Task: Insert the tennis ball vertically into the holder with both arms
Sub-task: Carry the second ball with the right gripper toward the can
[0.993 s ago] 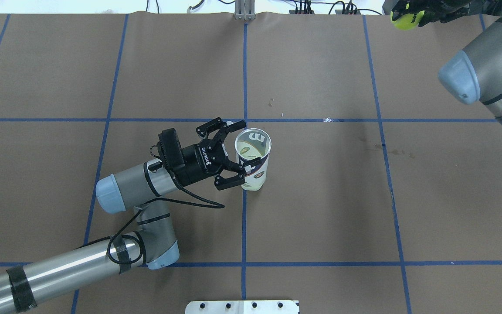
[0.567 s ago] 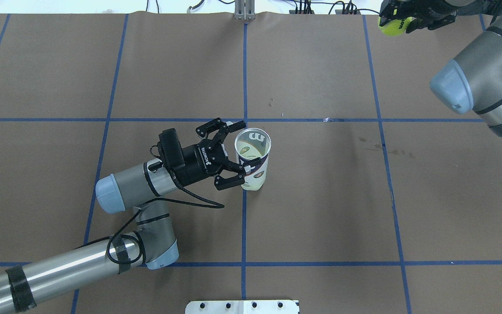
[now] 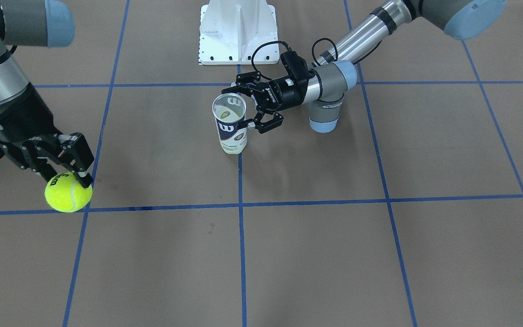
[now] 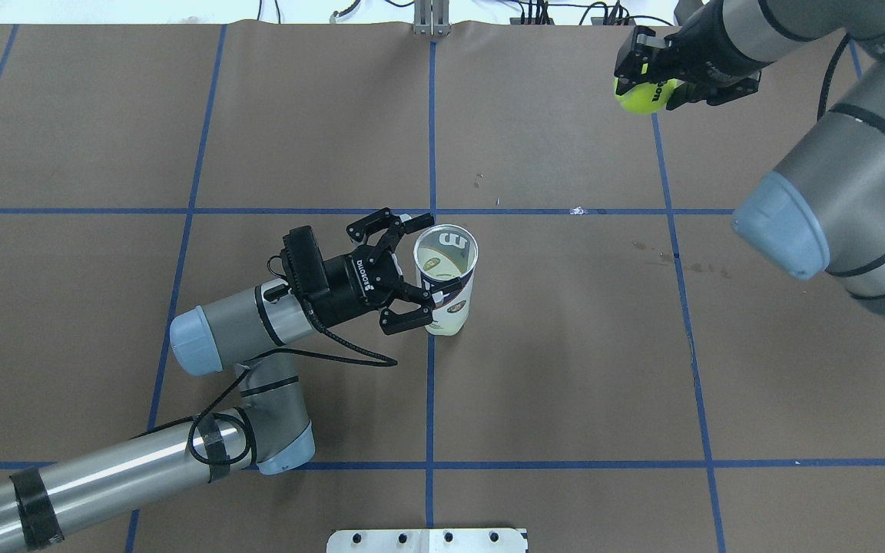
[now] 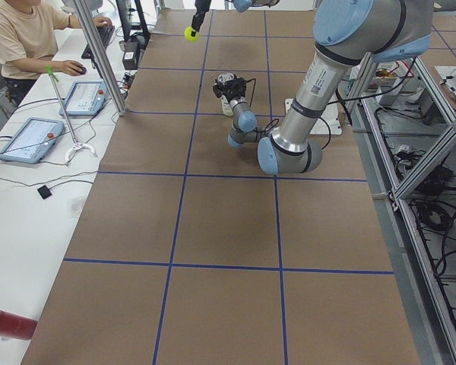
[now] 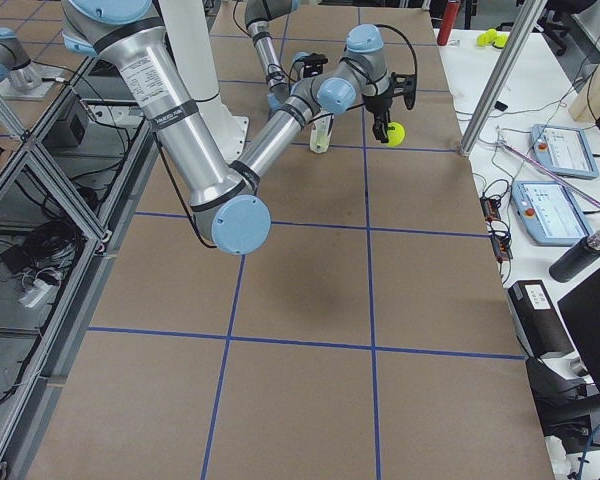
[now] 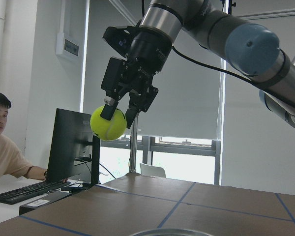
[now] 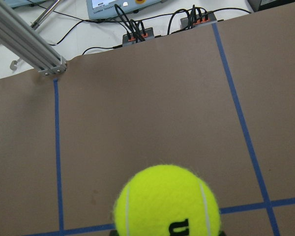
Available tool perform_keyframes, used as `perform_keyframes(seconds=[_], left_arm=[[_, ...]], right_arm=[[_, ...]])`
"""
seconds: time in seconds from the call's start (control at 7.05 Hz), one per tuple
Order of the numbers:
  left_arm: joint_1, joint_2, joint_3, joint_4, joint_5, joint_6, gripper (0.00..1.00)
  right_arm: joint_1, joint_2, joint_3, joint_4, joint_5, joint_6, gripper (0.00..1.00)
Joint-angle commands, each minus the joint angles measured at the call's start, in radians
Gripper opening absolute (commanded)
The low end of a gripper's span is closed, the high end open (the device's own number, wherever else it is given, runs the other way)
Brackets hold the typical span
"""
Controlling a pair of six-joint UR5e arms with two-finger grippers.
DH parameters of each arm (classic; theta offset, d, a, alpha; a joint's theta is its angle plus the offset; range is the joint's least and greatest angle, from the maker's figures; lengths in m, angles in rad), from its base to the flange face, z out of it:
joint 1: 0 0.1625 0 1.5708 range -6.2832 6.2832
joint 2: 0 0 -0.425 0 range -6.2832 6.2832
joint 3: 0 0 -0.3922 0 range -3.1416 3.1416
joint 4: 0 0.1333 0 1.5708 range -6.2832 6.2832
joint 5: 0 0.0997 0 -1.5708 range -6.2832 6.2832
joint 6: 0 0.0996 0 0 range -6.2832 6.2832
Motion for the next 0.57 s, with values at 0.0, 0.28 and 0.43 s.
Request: perform_keyframes(seconds=[0.0, 0.28, 0.43], left_arm=[[0.000, 0.000, -0.006, 0.000, 0.000, 0.001, 0.98], [0.000, 0.000, -0.006, 0.000, 0.000, 0.001, 0.98], [0.000, 0.000, -0.006, 0.000, 0.000, -0.001, 0.98]], right_arm=[[-0.126, 0.018, 0.069, -0.020, -0.069, 0.142, 0.00], [-0.233, 0.053, 0.094, -0.034, -0.138, 0.241, 0.00], [-0.287, 0.090, 0.094, -0.055, -0.188, 0.291, 0.00]])
